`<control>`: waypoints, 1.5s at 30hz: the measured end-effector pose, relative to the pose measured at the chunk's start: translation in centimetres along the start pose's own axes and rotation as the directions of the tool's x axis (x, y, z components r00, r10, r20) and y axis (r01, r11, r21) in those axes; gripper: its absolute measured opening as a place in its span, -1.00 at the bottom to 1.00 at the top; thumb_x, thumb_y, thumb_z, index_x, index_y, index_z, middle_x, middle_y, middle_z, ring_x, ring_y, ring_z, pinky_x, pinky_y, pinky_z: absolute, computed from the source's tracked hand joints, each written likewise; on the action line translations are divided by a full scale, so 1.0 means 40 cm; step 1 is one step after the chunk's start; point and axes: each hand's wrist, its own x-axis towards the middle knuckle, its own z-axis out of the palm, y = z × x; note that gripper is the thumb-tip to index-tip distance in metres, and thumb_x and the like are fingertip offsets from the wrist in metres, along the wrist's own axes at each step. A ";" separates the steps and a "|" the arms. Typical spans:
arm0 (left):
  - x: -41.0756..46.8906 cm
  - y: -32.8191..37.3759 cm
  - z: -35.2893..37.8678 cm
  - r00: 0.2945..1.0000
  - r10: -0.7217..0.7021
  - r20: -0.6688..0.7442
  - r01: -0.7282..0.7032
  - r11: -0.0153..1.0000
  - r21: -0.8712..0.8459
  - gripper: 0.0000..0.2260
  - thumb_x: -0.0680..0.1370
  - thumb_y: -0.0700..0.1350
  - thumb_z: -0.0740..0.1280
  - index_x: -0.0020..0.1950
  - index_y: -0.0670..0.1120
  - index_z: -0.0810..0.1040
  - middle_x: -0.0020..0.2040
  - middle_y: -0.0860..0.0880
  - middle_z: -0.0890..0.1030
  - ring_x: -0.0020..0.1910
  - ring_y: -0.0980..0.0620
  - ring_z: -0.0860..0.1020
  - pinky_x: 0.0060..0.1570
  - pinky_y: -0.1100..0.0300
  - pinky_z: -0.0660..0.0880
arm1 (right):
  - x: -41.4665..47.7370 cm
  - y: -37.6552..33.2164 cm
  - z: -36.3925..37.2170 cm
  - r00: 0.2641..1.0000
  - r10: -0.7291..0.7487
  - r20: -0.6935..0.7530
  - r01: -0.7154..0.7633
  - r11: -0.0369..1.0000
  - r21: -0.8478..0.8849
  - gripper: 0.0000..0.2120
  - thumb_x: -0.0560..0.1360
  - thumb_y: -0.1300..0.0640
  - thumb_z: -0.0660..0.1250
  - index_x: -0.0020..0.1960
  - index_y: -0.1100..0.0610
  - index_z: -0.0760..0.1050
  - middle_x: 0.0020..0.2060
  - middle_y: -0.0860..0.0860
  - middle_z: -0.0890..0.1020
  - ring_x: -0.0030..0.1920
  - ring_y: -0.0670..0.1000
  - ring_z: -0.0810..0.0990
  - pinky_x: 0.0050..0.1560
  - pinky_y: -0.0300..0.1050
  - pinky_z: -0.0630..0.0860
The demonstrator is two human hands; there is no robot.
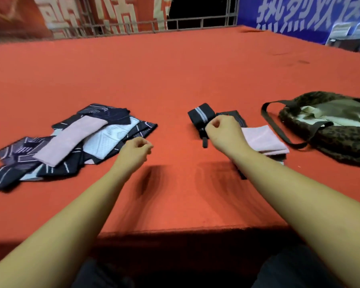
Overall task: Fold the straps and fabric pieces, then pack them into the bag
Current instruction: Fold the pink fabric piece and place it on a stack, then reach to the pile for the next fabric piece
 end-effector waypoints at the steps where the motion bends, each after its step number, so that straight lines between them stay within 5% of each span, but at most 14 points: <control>1: -0.007 -0.040 -0.052 1.000 -0.006 -0.028 0.008 0.998 0.062 -0.87 0.55 -0.15 0.31 -0.20 -0.04 0.54 -0.29 0.00 0.59 -0.35 0.00 0.51 -0.24 0.15 0.44 | -0.007 -0.026 0.042 0.998 0.022 0.053 -0.023 1.000 0.004 -0.83 0.48 0.21 0.26 -0.25 0.18 0.56 -0.28 0.13 0.61 -0.16 0.14 0.56 -0.11 -0.09 0.43; 4: -0.034 -0.149 -0.186 0.990 -0.021 -0.141 0.050 0.979 0.200 -0.90 0.54 -0.13 0.31 -0.18 -0.05 0.56 -0.23 0.01 0.63 -0.17 -0.06 0.59 -0.06 0.06 0.49 | -0.018 -0.095 0.179 0.979 0.088 0.184 -0.093 0.995 0.019 -0.77 0.41 0.22 0.25 -0.43 0.19 0.40 -0.39 0.14 0.42 -0.29 0.10 0.40 -0.19 -0.01 0.47; 6: -0.056 -0.207 -0.253 0.975 -0.020 -0.221 0.076 0.967 0.245 -0.91 0.53 -0.17 0.30 -0.15 -0.06 0.56 -0.17 0.00 0.63 -0.12 -0.04 0.57 -0.10 0.12 0.41 | -0.020 -0.133 0.270 0.964 0.111 0.243 -0.132 0.989 0.070 -0.82 0.30 0.19 0.26 -0.37 0.29 0.51 -0.41 0.14 0.38 -0.33 0.07 0.37 -0.15 0.15 0.57; 10: -0.071 -0.321 -0.345 0.944 0.051 -0.325 0.079 0.924 0.375 -0.86 0.46 -0.27 0.31 0.00 -0.18 0.59 -0.08 -0.12 0.56 0.01 -0.15 0.51 0.00 0.09 0.38 | -0.033 -0.212 0.431 0.909 0.108 0.403 -0.155 0.984 0.087 -0.93 0.33 0.26 0.41 -0.23 0.29 0.61 -0.41 0.15 0.46 -0.34 0.04 0.42 -0.28 -0.07 0.41; 15: -0.082 -0.453 -0.336 0.965 0.076 -0.252 0.097 0.786 0.611 -0.59 0.53 -0.03 0.32 0.34 -0.14 0.46 0.26 -0.16 0.43 0.29 -0.19 0.38 0.30 -0.09 0.34 | -0.030 -0.296 0.583 0.852 0.190 0.488 -0.325 0.923 0.208 -0.85 0.30 0.19 0.48 -0.25 0.16 0.51 -0.33 0.11 0.57 -0.29 0.09 0.57 -0.25 -0.07 0.44; 19: -0.073 -0.473 -0.326 0.960 0.123 -0.253 0.076 0.751 0.656 -0.52 0.49 0.06 0.17 0.35 -0.12 0.44 0.29 -0.14 0.41 0.30 -0.16 0.36 0.30 -0.11 0.35 | -0.014 -0.356 0.665 0.757 0.285 0.587 -0.527 0.799 0.291 -0.86 0.48 0.17 0.35 -0.06 0.21 0.43 -0.28 0.14 0.56 -0.37 0.08 0.55 -0.35 -0.10 0.48; 22: -0.070 -0.481 -0.324 0.956 0.139 -0.259 0.073 0.740 0.669 -0.51 0.49 0.07 0.13 0.36 -0.11 0.43 0.30 -0.12 0.40 0.31 -0.15 0.35 0.30 -0.10 0.33 | 0.003 -0.371 0.715 0.690 0.385 0.613 -0.617 0.756 0.220 -0.86 0.54 0.12 0.29 -0.09 0.19 0.40 -0.31 0.11 0.51 -0.46 0.01 0.44 -0.45 -0.21 0.36; 27: -0.065 -0.488 -0.322 0.951 0.163 -0.261 0.060 0.734 0.677 -0.52 0.50 0.07 0.13 0.36 -0.10 0.42 0.32 -0.11 0.39 0.32 -0.13 0.34 0.30 -0.08 0.31 | 0.018 -0.379 0.778 0.679 0.483 0.553 -0.671 0.714 0.201 -0.87 0.48 0.23 0.34 -0.02 0.15 0.40 -0.43 0.06 0.41 -0.54 -0.01 0.29 -0.53 -0.29 0.28; 31: -0.067 -0.489 -0.324 0.950 0.155 -0.270 0.064 0.752 0.656 -0.52 0.50 0.06 0.13 0.36 -0.10 0.42 0.33 -0.10 0.39 0.33 -0.13 0.33 0.32 -0.08 0.28 | 0.007 -0.379 0.773 0.730 0.445 0.519 -0.646 0.698 0.309 -0.89 0.45 0.27 0.32 -0.07 0.15 0.42 -0.40 0.05 0.41 -0.48 -0.02 0.33 -0.48 -0.24 0.28; 37: -0.066 -0.489 -0.337 0.947 0.131 -0.293 0.062 0.820 0.569 -0.64 0.54 -0.01 0.23 0.30 -0.11 0.43 0.31 -0.09 0.40 0.31 -0.12 0.32 0.31 -0.06 0.27 | -0.059 -0.343 0.638 0.883 0.179 0.435 -0.415 0.732 0.541 -0.90 0.28 0.16 0.30 -0.21 0.10 0.43 -0.27 0.10 0.39 -0.25 0.04 0.42 -0.29 -0.01 0.50; 41: -0.067 -0.479 -0.348 0.943 0.130 -0.307 0.049 0.857 0.512 -0.70 0.53 -0.06 0.31 0.23 -0.14 0.46 0.26 -0.13 0.44 0.28 -0.15 0.35 0.30 -0.06 0.28 | -0.133 -0.269 0.475 0.853 0.204 0.480 -0.494 0.611 0.618 -0.94 0.35 0.27 0.23 -0.24 0.15 0.47 -0.36 0.08 0.49 -0.29 0.05 0.49 -0.17 -0.04 0.45; 45: -0.087 -0.451 -0.334 0.936 0.089 -0.341 0.091 0.873 0.478 -0.68 0.51 -0.06 0.30 0.20 -0.18 0.47 0.23 -0.20 0.46 0.25 -0.22 0.38 0.30 -0.08 0.29 | -0.223 -0.156 0.338 0.756 0.341 0.558 -0.654 0.370 0.660 -0.71 0.41 0.33 0.14 0.04 0.31 0.55 -0.04 0.23 0.63 -0.03 0.22 0.61 0.10 0.13 0.53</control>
